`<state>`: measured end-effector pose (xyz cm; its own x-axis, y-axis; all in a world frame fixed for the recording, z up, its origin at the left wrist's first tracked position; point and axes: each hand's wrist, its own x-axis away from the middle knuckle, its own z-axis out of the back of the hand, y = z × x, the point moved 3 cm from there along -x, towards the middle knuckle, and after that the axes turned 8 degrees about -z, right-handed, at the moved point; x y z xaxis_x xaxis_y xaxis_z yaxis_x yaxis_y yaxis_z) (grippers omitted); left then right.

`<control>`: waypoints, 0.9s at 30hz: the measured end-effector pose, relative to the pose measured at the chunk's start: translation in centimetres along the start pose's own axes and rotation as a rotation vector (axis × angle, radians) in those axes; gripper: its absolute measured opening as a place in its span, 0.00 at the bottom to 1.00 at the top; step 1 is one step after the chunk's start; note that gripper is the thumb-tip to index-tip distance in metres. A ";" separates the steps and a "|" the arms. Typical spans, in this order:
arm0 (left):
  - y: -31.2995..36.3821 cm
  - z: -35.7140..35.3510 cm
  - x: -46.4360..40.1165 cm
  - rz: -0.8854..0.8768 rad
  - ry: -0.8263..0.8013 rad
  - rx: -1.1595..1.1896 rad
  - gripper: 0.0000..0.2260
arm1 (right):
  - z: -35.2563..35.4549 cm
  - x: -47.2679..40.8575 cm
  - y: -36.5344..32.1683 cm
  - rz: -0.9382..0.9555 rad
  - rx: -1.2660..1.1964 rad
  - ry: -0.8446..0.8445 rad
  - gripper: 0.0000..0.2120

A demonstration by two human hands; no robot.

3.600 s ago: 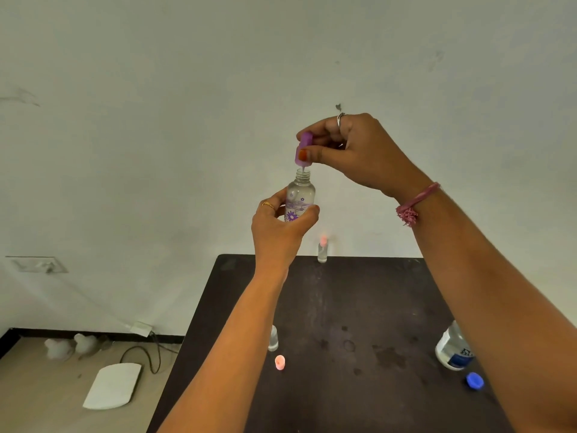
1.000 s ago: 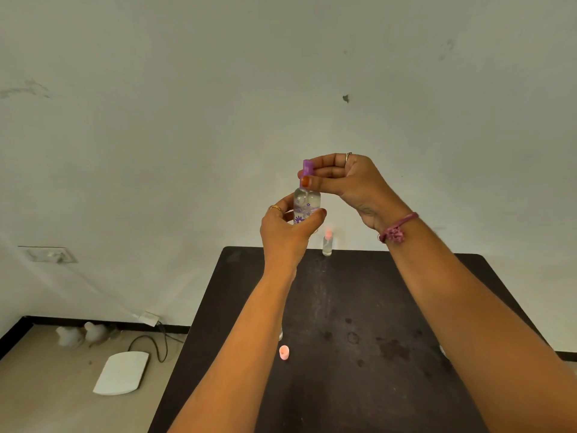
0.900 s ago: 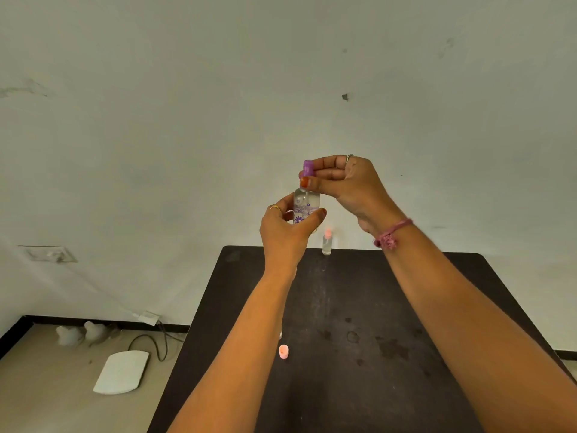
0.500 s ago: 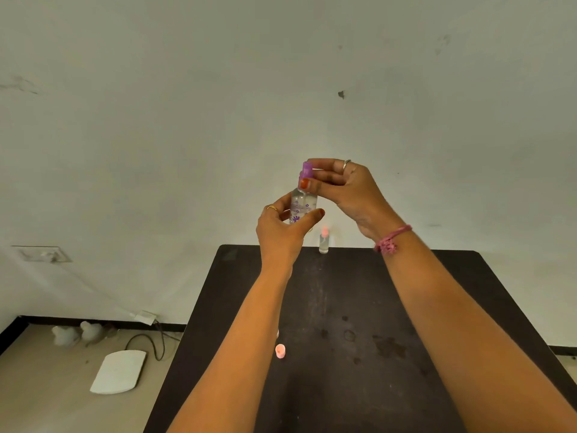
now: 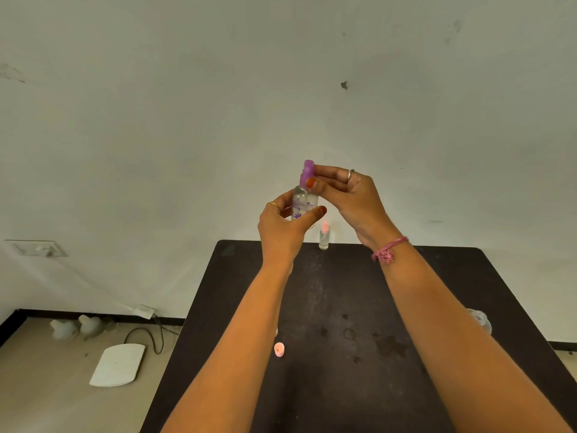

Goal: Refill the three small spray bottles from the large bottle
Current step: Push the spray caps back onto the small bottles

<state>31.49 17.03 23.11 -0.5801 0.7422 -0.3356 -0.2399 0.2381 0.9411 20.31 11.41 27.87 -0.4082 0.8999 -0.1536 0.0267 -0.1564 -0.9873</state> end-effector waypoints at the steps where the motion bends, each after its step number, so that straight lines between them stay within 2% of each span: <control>1: 0.0 0.0 -0.1 0.020 0.002 0.023 0.24 | 0.3 0.0 0.5 -0.012 0.023 -0.016 0.19; 5: -1.1 0.2 -1.1 0.084 0.013 0.070 0.25 | 1.4 -0.1 4.1 -0.094 0.137 -0.020 0.22; 9: -2.3 0.0 -2.0 0.117 -0.002 0.092 0.24 | 0.5 -0.2 7.4 -0.162 0.144 0.002 0.23; 19: -6.5 -1.5 -3.7 0.229 -0.116 0.150 0.24 | -2.9 -2.7 11.0 -0.107 0.163 0.268 0.19; 27: -12.2 -2.1 -5.6 0.338 -0.225 0.087 0.25 | -3.1 -5.1 16.7 -0.176 0.147 0.363 0.17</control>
<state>35.99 8.64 13.37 -0.4279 0.9038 0.0008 0.0072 0.0026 1.0000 25.62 5.49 12.00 -0.0462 0.9988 -0.0134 -0.1555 -0.0205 -0.9876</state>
